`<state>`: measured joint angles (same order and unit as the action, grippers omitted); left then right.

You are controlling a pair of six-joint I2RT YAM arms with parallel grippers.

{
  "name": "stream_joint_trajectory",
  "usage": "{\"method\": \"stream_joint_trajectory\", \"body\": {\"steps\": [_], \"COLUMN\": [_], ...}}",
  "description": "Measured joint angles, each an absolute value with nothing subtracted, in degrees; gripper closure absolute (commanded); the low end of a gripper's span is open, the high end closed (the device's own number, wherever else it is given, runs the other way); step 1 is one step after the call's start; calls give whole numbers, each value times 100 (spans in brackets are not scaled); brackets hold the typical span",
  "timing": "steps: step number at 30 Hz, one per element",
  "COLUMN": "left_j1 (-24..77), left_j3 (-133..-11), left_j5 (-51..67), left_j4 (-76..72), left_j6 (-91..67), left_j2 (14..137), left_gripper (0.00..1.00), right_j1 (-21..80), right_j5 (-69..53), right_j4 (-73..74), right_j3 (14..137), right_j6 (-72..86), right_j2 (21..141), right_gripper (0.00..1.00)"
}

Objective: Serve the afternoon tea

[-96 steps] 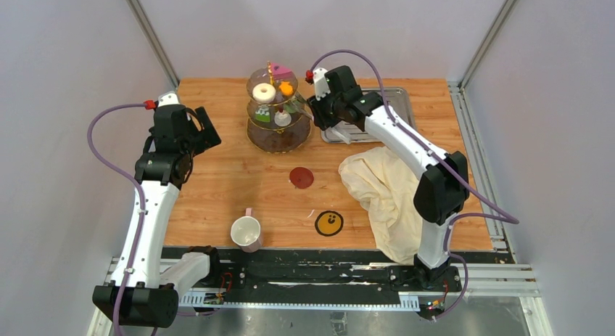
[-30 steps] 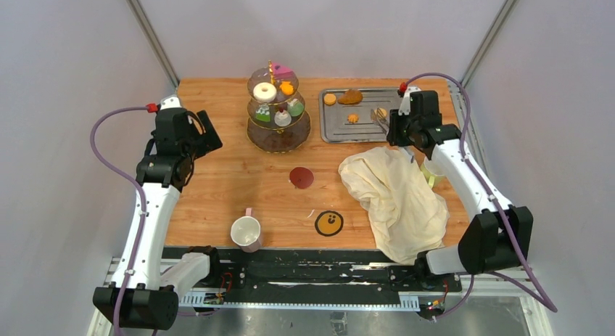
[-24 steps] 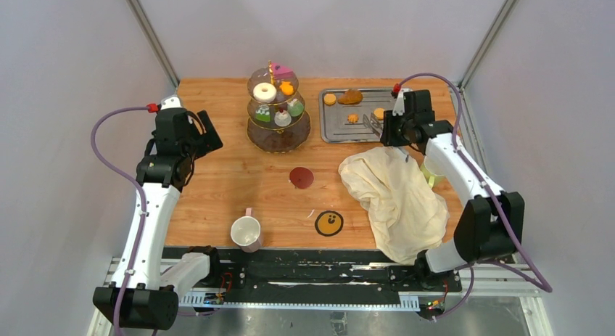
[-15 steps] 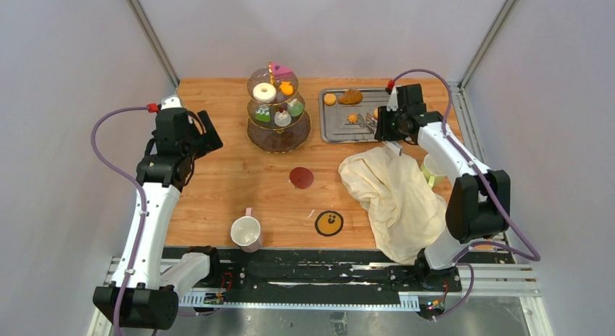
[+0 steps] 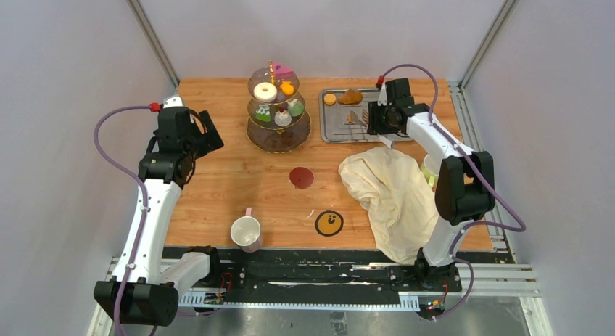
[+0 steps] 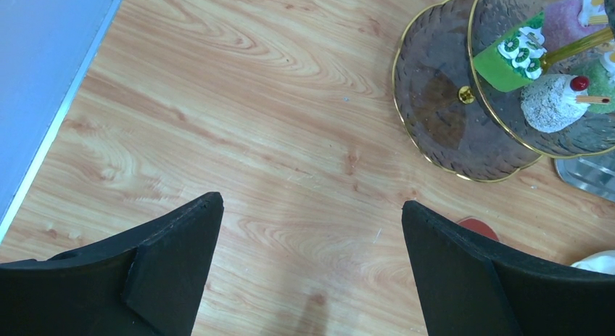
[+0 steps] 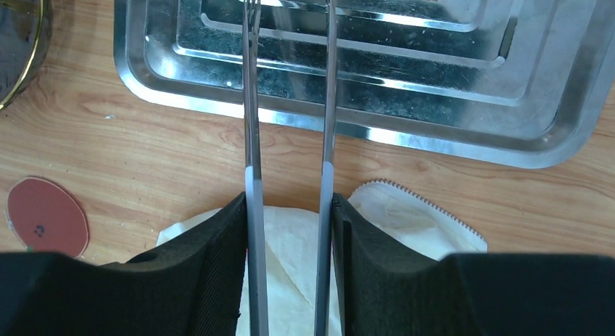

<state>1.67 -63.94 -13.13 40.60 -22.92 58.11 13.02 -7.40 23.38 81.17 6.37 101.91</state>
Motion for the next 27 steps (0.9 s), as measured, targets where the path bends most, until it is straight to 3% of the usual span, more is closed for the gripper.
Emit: {"method": "stream_joint_trajectory", "body": {"steps": [12,20,27], "left_j1": [167,167,167], "left_j3": [-6394,-6394,-6394], "left_j5": [-1328,-1350,-1354], "left_j4": [4040,4040,4040], "left_j6": [-2292,-2290,-2290], "left_j2": [5878,5878,5878], "left_gripper": [2,2,2], "right_j1": [1529,1612,1612], "right_j5": [-569,-303,-237], "right_j4": [2252,2257,2261], "right_j3": [8429,8475,8475], "right_j6": [491,397,360], "right_j2": [10674,10753,10735], "right_gripper": [57,77,79]}}
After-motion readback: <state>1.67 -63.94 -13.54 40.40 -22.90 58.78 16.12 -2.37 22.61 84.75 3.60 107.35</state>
